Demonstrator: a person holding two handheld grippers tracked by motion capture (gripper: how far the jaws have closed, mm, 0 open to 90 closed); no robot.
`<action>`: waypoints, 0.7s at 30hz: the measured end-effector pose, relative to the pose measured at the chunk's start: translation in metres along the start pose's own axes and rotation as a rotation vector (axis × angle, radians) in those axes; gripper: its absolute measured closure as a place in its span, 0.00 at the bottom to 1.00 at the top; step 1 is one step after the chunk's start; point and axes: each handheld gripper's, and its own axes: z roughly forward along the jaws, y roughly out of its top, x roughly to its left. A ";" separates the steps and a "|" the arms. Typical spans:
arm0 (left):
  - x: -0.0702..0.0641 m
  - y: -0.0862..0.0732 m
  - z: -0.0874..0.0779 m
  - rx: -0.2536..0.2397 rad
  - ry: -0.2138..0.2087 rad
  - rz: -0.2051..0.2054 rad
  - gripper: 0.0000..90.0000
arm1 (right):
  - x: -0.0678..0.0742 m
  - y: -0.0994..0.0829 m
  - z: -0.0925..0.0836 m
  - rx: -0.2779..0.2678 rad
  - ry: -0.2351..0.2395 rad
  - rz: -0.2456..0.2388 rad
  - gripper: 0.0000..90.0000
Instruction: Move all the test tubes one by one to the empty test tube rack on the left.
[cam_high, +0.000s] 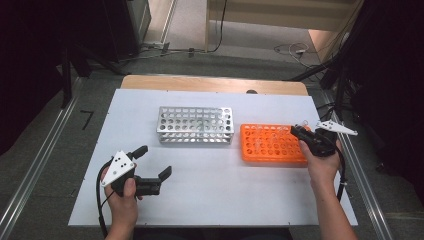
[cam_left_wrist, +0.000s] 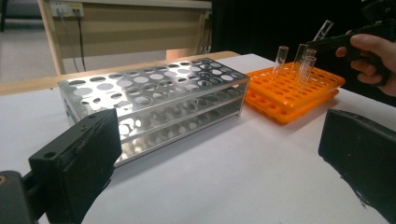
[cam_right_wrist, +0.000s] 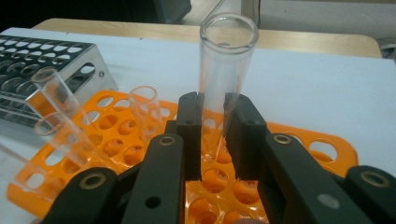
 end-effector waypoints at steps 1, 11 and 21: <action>-0.002 0.002 0.001 0.000 -0.003 0.005 0.00 | 0.002 0.002 -0.006 -0.001 0.008 -0.003 0.82; -0.011 0.014 0.010 0.029 -0.091 -0.005 0.00 | 0.024 0.010 -0.035 0.004 0.122 -0.068 0.82; -0.018 0.031 0.024 0.040 -0.113 0.011 0.00 | 0.056 0.018 -0.047 -0.004 0.244 -0.113 0.82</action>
